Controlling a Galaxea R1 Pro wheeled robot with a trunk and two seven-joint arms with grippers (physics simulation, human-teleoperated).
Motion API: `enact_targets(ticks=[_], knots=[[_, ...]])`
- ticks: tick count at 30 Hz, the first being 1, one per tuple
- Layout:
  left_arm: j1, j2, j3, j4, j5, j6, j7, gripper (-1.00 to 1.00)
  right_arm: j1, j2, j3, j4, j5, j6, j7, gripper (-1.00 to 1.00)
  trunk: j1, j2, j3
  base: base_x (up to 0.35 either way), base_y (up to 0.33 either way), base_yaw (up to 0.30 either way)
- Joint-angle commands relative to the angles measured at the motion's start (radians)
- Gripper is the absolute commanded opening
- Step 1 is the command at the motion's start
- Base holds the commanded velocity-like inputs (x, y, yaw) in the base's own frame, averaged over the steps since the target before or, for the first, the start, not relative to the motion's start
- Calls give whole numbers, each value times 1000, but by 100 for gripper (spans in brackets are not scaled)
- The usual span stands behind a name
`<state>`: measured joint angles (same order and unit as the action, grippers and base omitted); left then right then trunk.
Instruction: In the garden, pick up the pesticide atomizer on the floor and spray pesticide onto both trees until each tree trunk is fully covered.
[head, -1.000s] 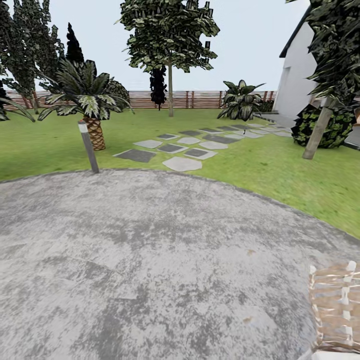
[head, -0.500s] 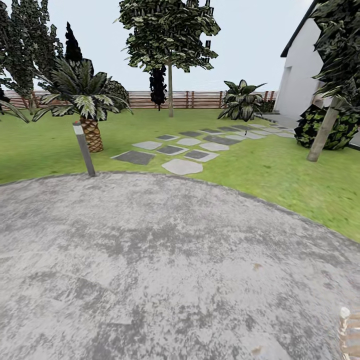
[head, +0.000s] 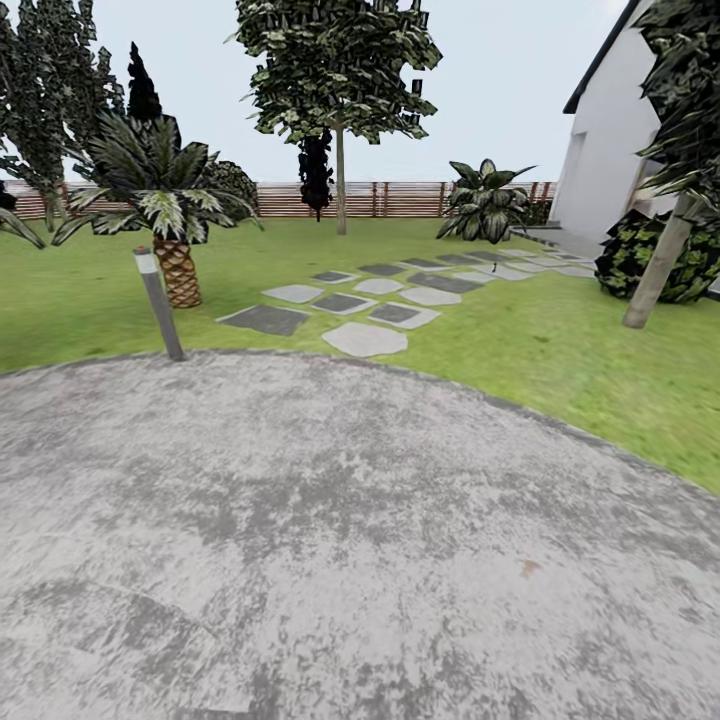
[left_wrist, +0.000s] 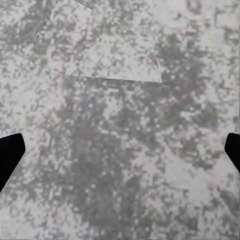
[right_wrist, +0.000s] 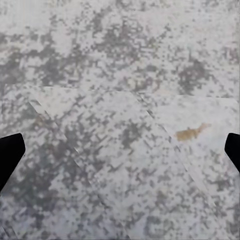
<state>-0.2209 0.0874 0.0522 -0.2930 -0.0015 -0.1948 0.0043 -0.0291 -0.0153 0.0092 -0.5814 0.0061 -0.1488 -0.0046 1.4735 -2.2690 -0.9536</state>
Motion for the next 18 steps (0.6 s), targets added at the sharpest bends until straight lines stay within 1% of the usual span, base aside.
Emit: enact_targets(ticks=[1,18], knots=[[0,0,0,0,0,0,0,100,0,0,0,0,0,0,0,100,0,0,0,340,0,0],[0,0,0,0,0,0,0,100,0,0,0,0,-1,0,0,100,0,0,0,340,0,0]])
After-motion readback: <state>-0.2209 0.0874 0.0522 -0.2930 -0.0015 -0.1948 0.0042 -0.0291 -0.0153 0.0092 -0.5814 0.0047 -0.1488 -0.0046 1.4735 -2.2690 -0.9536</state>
